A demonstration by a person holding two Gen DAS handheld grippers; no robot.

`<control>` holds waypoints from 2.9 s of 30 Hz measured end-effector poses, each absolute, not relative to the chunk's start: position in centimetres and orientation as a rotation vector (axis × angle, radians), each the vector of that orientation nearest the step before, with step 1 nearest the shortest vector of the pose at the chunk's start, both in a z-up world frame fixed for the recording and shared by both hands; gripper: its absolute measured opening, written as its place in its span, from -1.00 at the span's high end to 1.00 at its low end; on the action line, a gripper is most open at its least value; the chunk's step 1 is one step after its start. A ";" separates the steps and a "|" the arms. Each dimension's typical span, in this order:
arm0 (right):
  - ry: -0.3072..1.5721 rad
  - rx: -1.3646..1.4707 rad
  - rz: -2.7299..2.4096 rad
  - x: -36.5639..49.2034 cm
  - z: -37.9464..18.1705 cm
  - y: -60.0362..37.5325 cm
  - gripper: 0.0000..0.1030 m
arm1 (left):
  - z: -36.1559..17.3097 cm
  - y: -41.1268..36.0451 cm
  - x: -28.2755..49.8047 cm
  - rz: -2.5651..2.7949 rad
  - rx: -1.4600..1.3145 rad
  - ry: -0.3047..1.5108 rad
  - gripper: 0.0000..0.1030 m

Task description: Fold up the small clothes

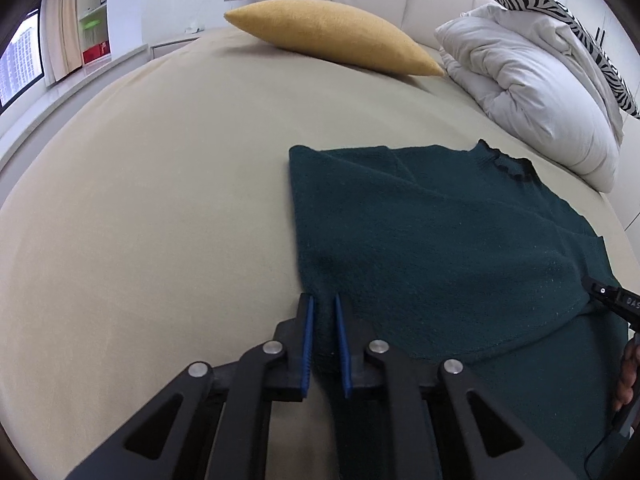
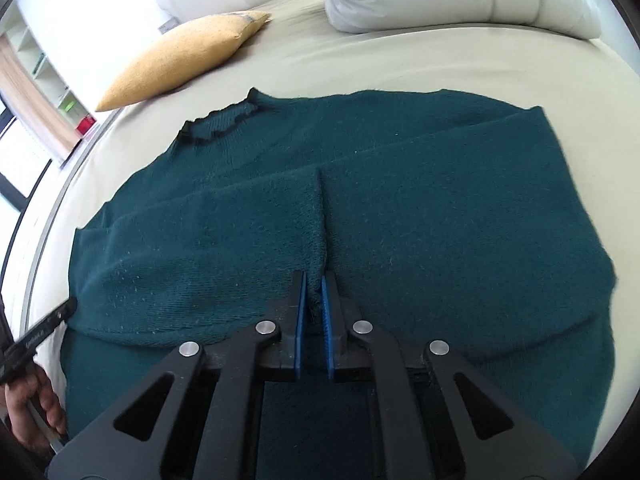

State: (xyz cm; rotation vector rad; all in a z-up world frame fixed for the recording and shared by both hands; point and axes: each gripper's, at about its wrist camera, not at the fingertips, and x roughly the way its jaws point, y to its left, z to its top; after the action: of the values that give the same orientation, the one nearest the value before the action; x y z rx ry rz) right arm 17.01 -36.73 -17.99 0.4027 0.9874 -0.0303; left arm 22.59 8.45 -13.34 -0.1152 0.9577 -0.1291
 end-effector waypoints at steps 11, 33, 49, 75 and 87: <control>0.814 0.500 -0.041 4.7 -8.8 -38.8 -0.33 | -8.2 12.4 11.3 -0.295 -0.314 0.954 -0.40; 0.896 0.797 -0.089 -22.3 -13.4 -46.7 -0.33 | -13.6 12.7 -5.5 -0.498 -0.569 1.297 0.03; 1.016 0.867 -0.072 -23.5 -14.7 -47.4 0.10 | -13.9 12.8 -6.0 -0.488 -0.575 1.299 0.87; 0.830 0.896 0.035 -18.5 -9.5 -46.7 0.88 | -5.6 16.0 -2.1 -0.625 -0.806 0.994 0.89; 0.673 0.838 -0.001 -6.8 -4.3 -48.2 0.88 | -3.3 16.5 7.1 -0.590 -0.892 0.876 0.89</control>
State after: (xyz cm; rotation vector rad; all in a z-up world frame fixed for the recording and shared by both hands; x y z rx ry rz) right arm -6.84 -48.20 -4.34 0.8380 0.6730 -0.0011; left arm 7.10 16.46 -3.34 -0.8920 0.8758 -0.5902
